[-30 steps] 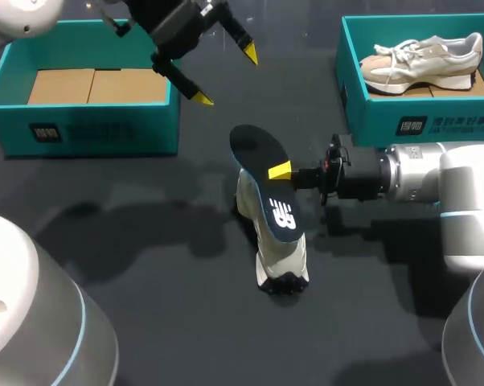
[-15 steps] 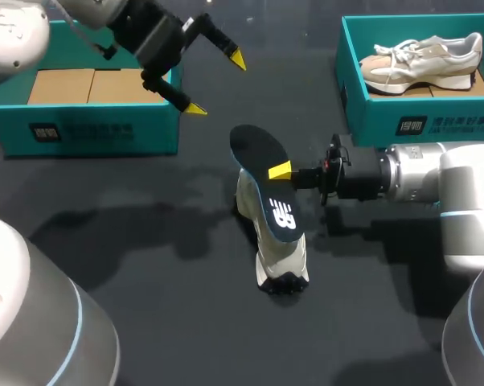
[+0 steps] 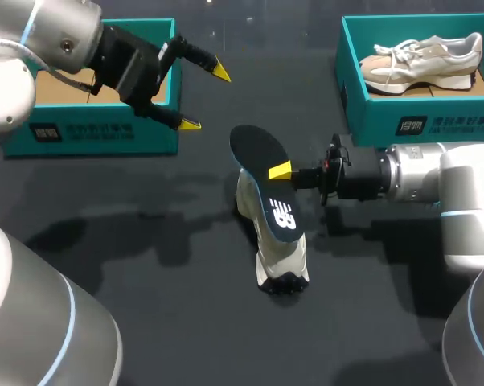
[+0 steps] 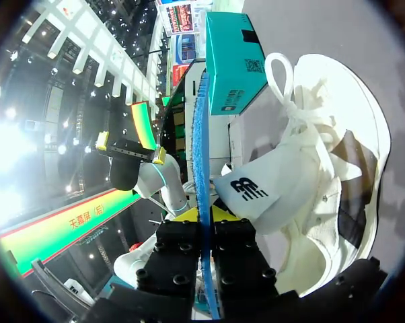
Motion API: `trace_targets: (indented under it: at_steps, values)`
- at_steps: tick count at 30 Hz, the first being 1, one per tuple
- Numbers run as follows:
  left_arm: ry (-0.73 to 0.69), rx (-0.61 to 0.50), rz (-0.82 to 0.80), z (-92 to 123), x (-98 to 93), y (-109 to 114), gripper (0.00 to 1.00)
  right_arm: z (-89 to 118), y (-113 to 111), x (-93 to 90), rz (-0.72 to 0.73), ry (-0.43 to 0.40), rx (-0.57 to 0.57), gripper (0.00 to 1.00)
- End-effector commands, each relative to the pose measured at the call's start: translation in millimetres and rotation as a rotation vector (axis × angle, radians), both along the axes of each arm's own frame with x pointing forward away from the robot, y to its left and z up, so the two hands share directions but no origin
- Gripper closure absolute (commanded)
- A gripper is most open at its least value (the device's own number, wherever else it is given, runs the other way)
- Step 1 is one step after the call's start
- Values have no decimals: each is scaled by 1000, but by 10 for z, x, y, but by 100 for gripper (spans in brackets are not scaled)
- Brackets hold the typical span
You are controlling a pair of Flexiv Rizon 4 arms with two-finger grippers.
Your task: Take the shoe out of the shoebox, open the shoe tongue, remove and reinsert the insole, then place the shoe into the shoebox
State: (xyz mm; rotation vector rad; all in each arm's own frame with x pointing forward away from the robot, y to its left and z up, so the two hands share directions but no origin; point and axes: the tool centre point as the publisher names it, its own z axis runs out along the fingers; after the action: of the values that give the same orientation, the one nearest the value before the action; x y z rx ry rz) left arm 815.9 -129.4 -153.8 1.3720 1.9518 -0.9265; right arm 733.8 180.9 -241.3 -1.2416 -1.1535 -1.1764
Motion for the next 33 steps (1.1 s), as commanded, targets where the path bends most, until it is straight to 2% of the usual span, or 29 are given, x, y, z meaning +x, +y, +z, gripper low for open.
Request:
trace_targets:
  at_steps: [1,7,12,22,27,33]
  values:
    - [-64,-137,67,-248,-140,-116,0,0,5,-10,-2,0,-2,100]
    - [-124,-246,71,-397,-194,-179,0,83,-53,20,-43,-46,54,100]
    - [-127,-327,69,-408,-183,-226,0,165,-96,32,-64,-68,75,100]
    - [-123,-337,51,-385,-169,-233,0,207,-107,44,-81,-78,66,100]
    - [-113,-398,51,-522,-156,-403,0,238,-64,73,-107,-76,65,100]
    - [-166,-442,59,-562,-178,-578,0,278,0,121,-146,-66,50,100]
